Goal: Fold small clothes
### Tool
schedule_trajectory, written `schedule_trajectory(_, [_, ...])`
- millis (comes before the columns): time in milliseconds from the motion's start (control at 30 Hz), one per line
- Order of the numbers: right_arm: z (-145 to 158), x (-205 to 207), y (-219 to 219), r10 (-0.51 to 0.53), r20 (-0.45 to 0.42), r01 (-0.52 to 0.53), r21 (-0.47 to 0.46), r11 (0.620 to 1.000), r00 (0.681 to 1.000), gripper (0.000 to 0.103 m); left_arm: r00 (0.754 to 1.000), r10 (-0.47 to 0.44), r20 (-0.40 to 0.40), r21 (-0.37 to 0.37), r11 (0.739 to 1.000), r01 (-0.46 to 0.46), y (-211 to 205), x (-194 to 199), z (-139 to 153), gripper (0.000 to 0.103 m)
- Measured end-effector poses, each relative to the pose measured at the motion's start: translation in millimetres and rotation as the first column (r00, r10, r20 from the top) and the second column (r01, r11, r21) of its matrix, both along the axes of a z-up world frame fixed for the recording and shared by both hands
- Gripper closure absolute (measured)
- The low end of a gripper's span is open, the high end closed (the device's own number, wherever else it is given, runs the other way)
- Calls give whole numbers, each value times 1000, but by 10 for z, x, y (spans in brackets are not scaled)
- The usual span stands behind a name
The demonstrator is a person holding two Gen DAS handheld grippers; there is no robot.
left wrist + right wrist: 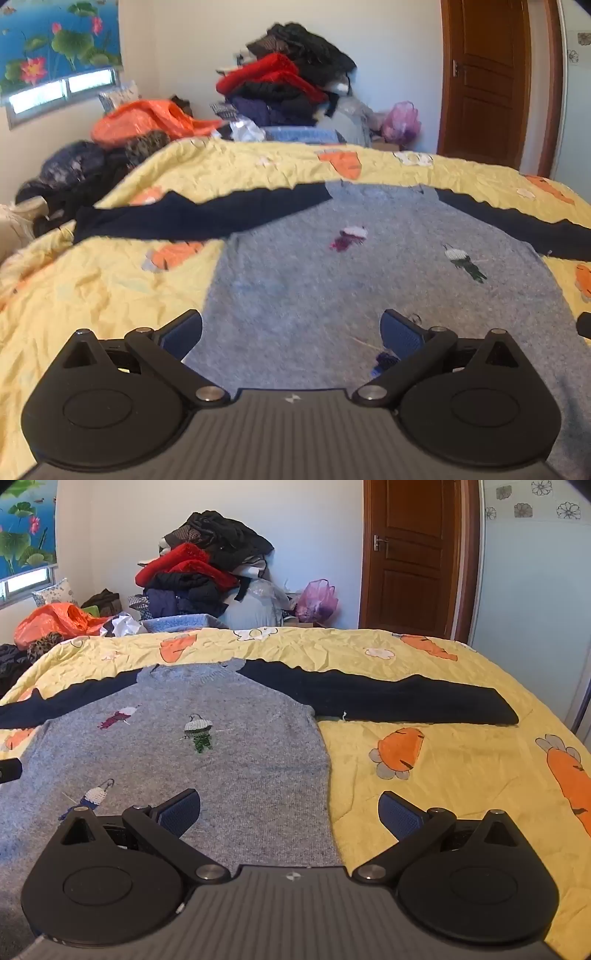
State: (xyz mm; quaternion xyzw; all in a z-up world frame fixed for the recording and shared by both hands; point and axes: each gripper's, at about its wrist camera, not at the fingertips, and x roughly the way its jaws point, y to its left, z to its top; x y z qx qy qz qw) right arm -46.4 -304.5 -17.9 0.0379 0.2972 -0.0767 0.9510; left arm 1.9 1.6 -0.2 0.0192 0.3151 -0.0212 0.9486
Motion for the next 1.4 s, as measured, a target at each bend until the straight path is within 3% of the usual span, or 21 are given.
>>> schedule_trajectory(167, [-8, -18, -8, 7, 13, -7, -12, 1000, 1000, 0, 998, -10, -60, -27, 1000, 8, 0, 56, -44, 0])
schedule_trajectory(367, [4, -45, -82, -2, -2, 2, 5, 1000, 1000, 0, 995, -6, -104, -1, 1000, 6, -67, 115, -191, 0])
schedule_trajectory(567, [-50, -30, -51, -15, -33, 15, 4, 1000, 999, 0, 962, 3, -273, 77, 997, 19, -150, 236, -453, 0])
schedule_trajectory(633, [-53, -25, -38, -11, -41, 11, -1, 1000, 999, 0, 963, -18, -271, 77, 996, 40, -163, 199, -484, 0])
schedule_trajectory(800, [-58, -27, -9, -3, -52, 3, -5, 1000, 999, 0, 951, -35, -308, -12, 999, 33, -54, 206, -509, 0])
schedule_trajectory(1133, [11, -61, -45, 8, -58, -9, -22, 1000, 998, 0, 959, -32, -281, 2, 999, 33, -68, 185, -522, 0])
schedule_trajectory(1233, [144, -36, -178, 110, -87, -121, -130, 984, 990, 0, 958, -39, -283, 2, 999, 41, -58, 194, -526, 0])
schedule_trajectory(1333, [265, 15, -420, -11, -106, -11, -210, 978, 994, 0, 964, -38, -262, 2, 999, 40, -59, 166, -546, 0])
schedule_trajectory(1400, [323, 6, -526, -50, -98, 36, -138, 990, 994, 0, 969, -28, -246, 6, 1000, 30, -76, 150, -556, 0])
